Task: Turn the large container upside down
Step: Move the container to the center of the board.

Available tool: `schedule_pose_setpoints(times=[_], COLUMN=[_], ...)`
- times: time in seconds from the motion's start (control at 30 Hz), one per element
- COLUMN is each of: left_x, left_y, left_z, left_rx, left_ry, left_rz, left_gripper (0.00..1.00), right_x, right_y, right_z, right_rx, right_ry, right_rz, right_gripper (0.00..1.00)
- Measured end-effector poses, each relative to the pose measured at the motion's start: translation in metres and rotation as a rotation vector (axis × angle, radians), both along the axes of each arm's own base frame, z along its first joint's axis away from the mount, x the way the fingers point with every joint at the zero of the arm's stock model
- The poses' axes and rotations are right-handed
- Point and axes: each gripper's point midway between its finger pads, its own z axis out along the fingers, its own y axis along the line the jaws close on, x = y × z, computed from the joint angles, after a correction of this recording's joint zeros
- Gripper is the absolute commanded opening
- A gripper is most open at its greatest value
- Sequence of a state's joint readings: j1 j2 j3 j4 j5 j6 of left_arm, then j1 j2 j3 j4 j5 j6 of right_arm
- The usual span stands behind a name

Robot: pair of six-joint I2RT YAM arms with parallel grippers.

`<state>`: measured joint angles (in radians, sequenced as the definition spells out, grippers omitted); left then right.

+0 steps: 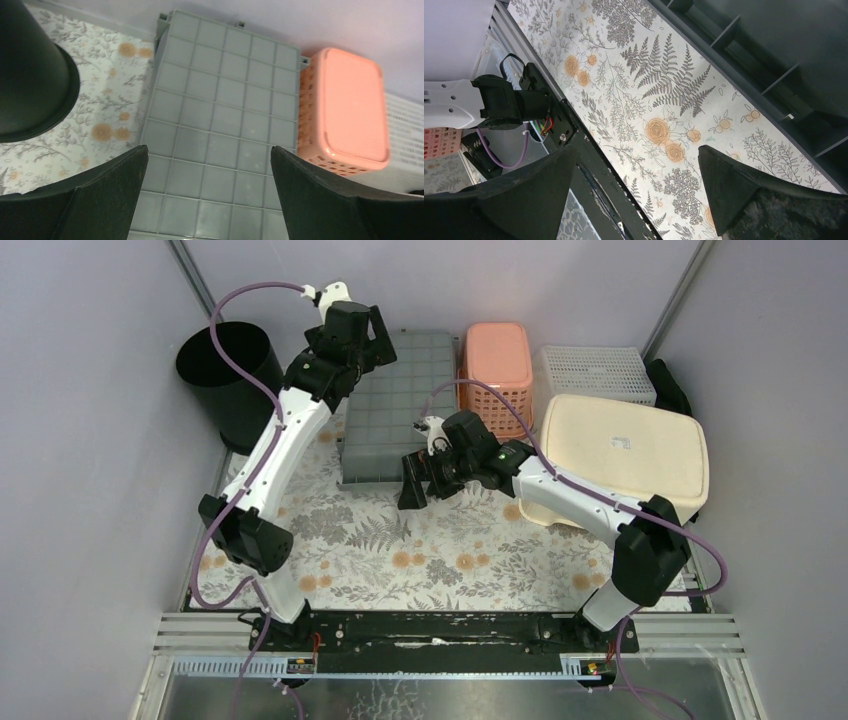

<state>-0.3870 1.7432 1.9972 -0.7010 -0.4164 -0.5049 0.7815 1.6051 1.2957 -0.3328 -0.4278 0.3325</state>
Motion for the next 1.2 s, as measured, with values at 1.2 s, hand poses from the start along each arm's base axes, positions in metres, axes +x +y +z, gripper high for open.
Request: schedule_pose_setpoints(times=[1.2], left_x=[0.005], left_y=[0.219], left_z=[-0.041], left_rx=[0.097], left_ry=[0.122], left_rz=[0.404], left_gripper=[1.00], right_x=[-0.016], right_y=[-0.019], right_z=[-0.018], right_rx=[-0.023], right_ry=[0.006], right_rz=[-0.011], right_gripper=[1.00])
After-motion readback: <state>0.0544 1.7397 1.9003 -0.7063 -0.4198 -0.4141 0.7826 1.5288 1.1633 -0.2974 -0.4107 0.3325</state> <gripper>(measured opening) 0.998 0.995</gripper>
